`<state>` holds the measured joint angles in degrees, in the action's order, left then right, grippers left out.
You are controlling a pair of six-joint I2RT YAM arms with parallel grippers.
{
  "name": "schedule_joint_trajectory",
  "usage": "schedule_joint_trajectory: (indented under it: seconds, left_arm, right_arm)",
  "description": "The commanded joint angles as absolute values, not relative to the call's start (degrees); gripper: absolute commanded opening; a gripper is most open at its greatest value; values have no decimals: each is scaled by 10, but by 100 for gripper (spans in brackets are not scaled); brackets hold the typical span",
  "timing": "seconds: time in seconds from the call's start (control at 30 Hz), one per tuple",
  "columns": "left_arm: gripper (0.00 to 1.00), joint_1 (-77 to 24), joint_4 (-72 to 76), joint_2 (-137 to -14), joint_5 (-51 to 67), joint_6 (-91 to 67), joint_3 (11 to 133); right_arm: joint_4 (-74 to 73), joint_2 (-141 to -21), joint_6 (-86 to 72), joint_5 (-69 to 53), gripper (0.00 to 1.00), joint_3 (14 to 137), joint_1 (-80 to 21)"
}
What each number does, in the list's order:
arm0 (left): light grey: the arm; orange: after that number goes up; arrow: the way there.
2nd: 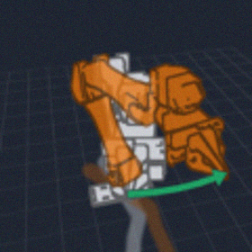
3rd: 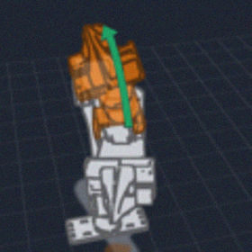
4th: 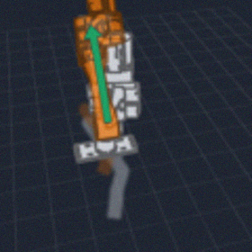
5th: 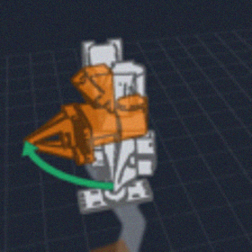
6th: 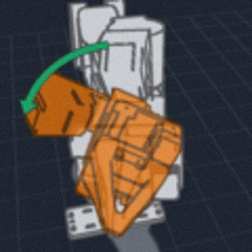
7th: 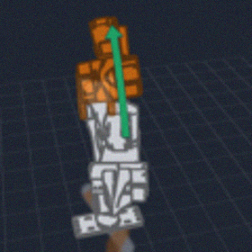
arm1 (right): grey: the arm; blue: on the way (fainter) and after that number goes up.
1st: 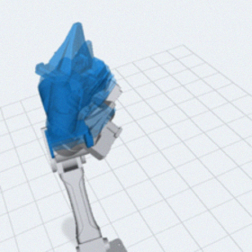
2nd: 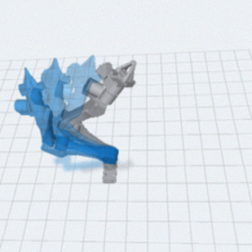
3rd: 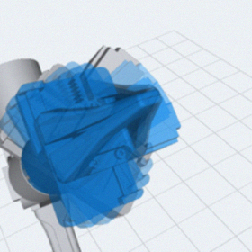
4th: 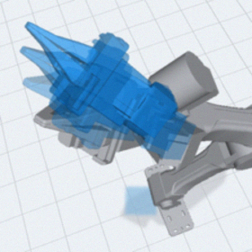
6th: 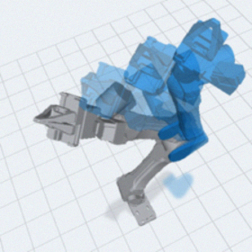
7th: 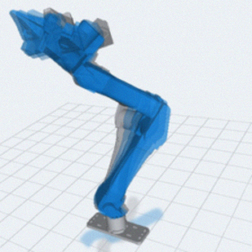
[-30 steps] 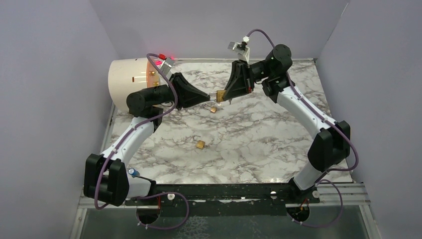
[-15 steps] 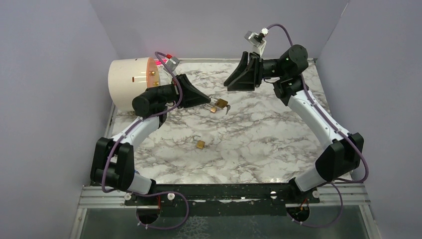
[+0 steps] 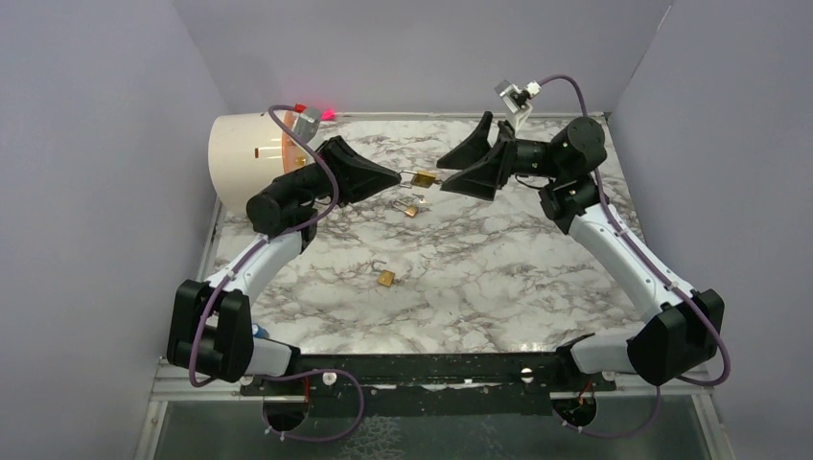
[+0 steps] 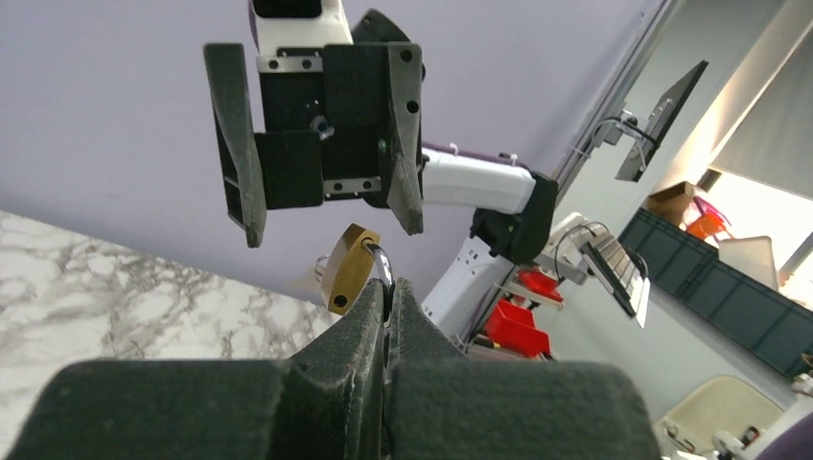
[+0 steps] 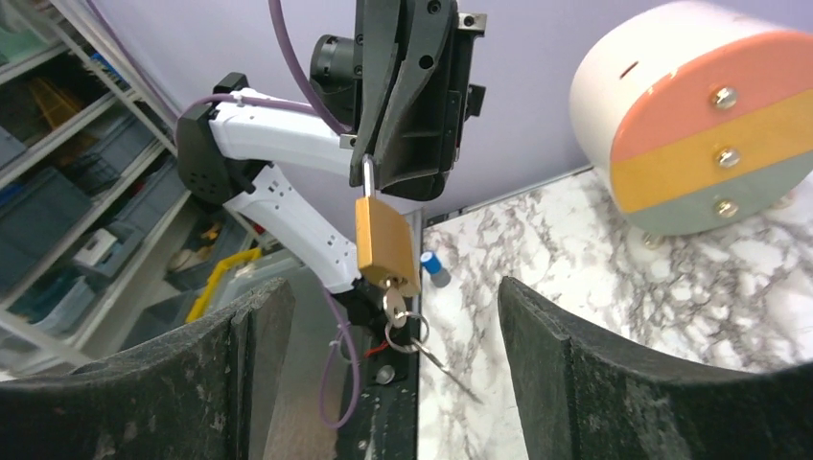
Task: Lock with the key
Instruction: Lock the lock.
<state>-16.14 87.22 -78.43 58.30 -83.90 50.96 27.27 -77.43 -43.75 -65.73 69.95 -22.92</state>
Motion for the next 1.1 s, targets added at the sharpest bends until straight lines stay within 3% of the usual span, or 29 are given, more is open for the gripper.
schedule_joint_trajectory:
  seconds: [0.0, 0.23, 0.43, 0.63, 0.8, 1.07]
  left_arm:
    - [0, -160, 962, -764, 495, -802, 501]
    - [0, -160, 951, -760, 467, -789, 498]
    - [0, -160, 944, -755, 468, -784, 500]
    - [0, -160, 945, -754, 468, -781, 494]
    - [0, -160, 953, -756, 470, -784, 491]
    - [0, -159, 954, -754, 474, -783, 486]
  right_arm:
    - [348, -744, -406, -592, 81, 674, -239]
    - [312, -738, -299, -503, 81, 669, -317]
    - [350, -759, -320, -503, 77, 676, -327]
    - [362, -758, -328, -494, 60, 678, -327]
    - [364, -751, -328, -482, 55, 672, -327]
    - [366, -761, -349, -487, 30, 683, -327]
